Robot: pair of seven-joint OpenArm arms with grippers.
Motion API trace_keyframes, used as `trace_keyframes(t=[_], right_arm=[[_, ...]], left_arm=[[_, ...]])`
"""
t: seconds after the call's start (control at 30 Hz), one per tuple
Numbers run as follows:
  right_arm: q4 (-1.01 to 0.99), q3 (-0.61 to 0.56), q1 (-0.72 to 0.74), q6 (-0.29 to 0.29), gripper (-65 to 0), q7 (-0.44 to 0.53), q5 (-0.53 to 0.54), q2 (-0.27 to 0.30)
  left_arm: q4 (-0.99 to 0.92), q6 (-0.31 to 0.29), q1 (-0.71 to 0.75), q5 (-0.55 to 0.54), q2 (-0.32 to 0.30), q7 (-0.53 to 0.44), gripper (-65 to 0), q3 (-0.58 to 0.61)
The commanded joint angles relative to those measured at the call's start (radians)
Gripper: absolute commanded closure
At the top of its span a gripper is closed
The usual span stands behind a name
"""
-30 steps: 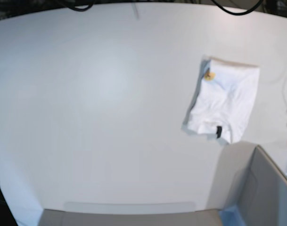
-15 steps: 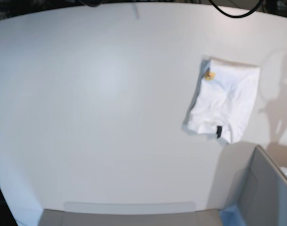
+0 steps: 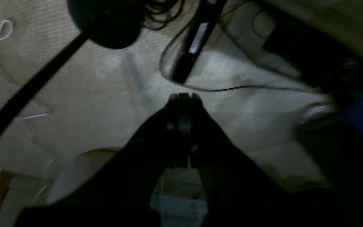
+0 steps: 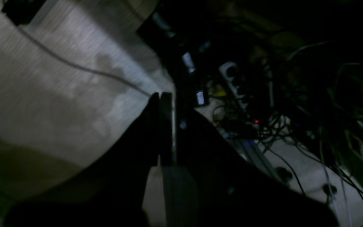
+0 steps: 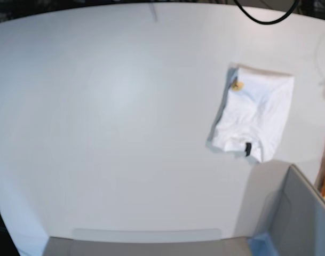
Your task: Layout the t-shirt on the table in an organized manner, then fold the t-shirt properly
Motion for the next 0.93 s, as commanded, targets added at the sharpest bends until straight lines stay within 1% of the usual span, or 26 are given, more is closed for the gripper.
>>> trace_keyframes(t=[0.0, 0.07, 0.13, 0.17, 0.23, 0.3, 0.4, 0.47, 0.6, 0.67, 0.9], right_arm=[[-0.011, -0.002, 0.004, 0.024, -1.9, -0.014, 0.002, 0.006], [-0.014, -0.004, 0.025, 0.050, -1.9, -0.055, 0.002, -0.004], [-0.014, -0.004, 0.044, 0.062, -1.9, -0.095, 0.002, -0.008], [-0.013, -0.004, 0.053, 0.062, -1.9, -0.109, 0.002, -0.012], [-0.013, -0.002, 0.070, 0.062, -1.9, -0.134, 0.002, -0.023], [-0.013, 0.001, 0.085, 0.062, -1.9, -0.160, 0.002, -0.027], [-0.013, 0.003, 0.110, 0.061, -1.9, -0.206, 0.002, -0.034], [-0.013, 0.003, 0.123, 0.061, -1.9, -0.224, 0.002, -0.052], [-0.013, -0.001, 0.137, 0.061, -1.9, -0.258, 0.002, -0.057], [-0.013, -0.002, 0.137, 0.061, -1.9, -0.256, 0.002, -0.057], [-0.013, -0.004, 0.143, 0.061, -1.9, -0.256, 0.002, -0.058]], left_arm=[[-0.030, -0.002, -0.001, 0.011, -0.004, -0.030, 0.0, -0.003], [-0.091, 0.000, -0.027, 0.042, -0.010, -0.080, 0.0, -0.003], [-0.166, 0.005, -0.056, 0.065, -0.025, -0.128, 0.0, -0.003], [-0.203, 0.024, -0.073, 0.073, -0.031, -0.148, 0.0, -0.004], [-0.275, 0.097, -0.106, 0.099, -0.048, -0.185, 0.0, -0.004], [-0.338, 0.166, -0.136, 0.131, -0.050, -0.223, 0.0, -0.004], [-0.353, 0.262, -0.166, 0.177, -0.050, -0.238, 0.0, -0.004], [-0.360, 0.310, -0.188, 0.212, -0.050, -0.237, 0.0, -0.004], [-0.360, 0.391, -0.199, 0.323, -0.047, -0.237, 0.0, -0.004], [-0.361, 0.408, -0.200, 0.344, -0.045, -0.237, 0.0, -0.006], [-0.361, 0.410, -0.232, 0.341, -0.045, -0.237, 0.0, -0.006]])
